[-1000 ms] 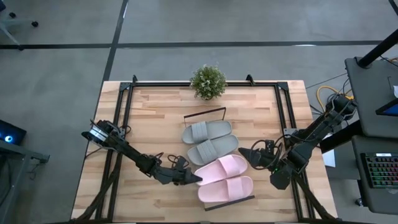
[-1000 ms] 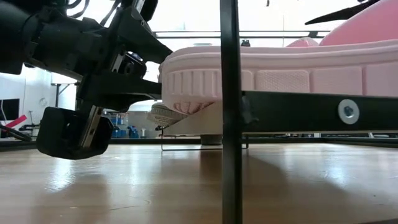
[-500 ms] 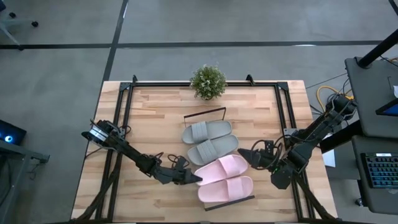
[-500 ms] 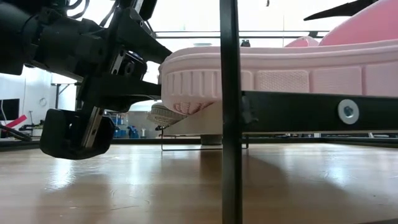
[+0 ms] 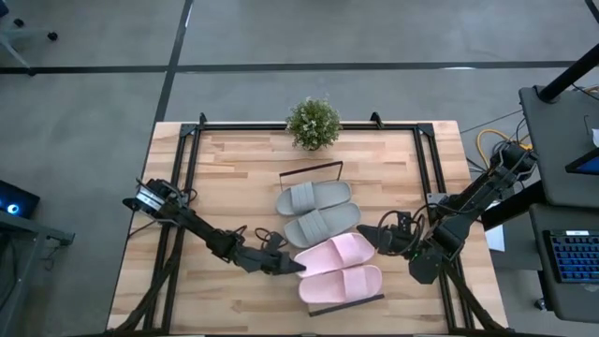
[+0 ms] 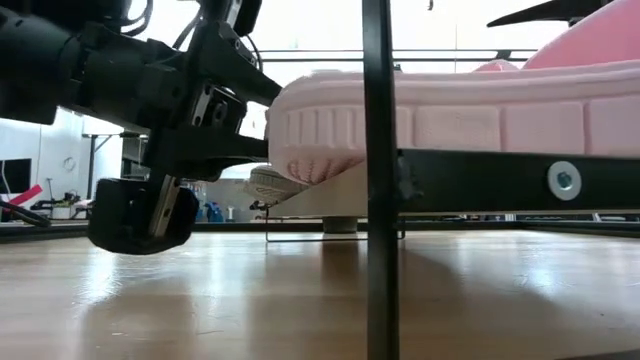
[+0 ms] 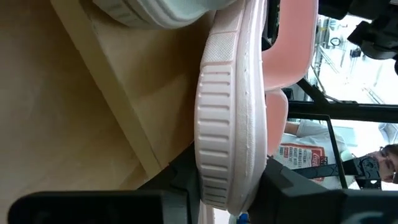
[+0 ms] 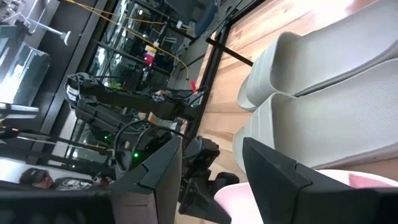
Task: Pick and place slides into the shelf
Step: Put the pink slide on the shelf
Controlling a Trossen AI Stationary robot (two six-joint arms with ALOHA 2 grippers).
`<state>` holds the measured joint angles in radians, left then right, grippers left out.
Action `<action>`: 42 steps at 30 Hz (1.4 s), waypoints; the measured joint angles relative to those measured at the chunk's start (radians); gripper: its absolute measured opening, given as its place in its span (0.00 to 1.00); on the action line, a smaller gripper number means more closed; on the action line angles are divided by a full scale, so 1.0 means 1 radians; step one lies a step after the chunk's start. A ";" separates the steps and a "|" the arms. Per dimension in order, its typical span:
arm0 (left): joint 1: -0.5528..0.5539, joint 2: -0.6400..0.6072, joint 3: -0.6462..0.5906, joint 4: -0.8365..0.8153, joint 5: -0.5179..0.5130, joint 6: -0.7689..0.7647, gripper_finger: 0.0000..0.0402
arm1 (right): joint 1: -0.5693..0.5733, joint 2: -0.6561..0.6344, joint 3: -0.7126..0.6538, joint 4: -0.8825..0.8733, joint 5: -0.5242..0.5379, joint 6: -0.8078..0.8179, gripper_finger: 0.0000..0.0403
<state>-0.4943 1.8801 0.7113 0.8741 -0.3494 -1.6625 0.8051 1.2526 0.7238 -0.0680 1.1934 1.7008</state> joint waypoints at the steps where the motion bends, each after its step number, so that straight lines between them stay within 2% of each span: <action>1: 0.005 0.000 0.000 -0.001 0.006 0.004 0.18 | 0.000 0.000 0.000 0.001 0.000 0.000 0.40; 16: 0.031 -0.005 -0.004 -0.010 0.045 0.029 0.18 | 0.000 0.000 0.000 0.006 -0.023 -0.008 0.40; 23: 0.024 -0.006 0.003 -0.004 0.061 -0.026 0.18 | 0.000 0.000 0.000 0.005 -0.022 -0.011 0.40; 42: 0.008 0.028 0.017 0.002 0.082 -0.053 0.19 | 0.000 0.000 0.000 -0.002 -0.015 -0.016 0.40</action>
<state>-0.4862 1.9081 0.7282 0.8757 -0.2675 -1.7155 0.8047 1.2530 0.7238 -0.0701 1.1784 1.6847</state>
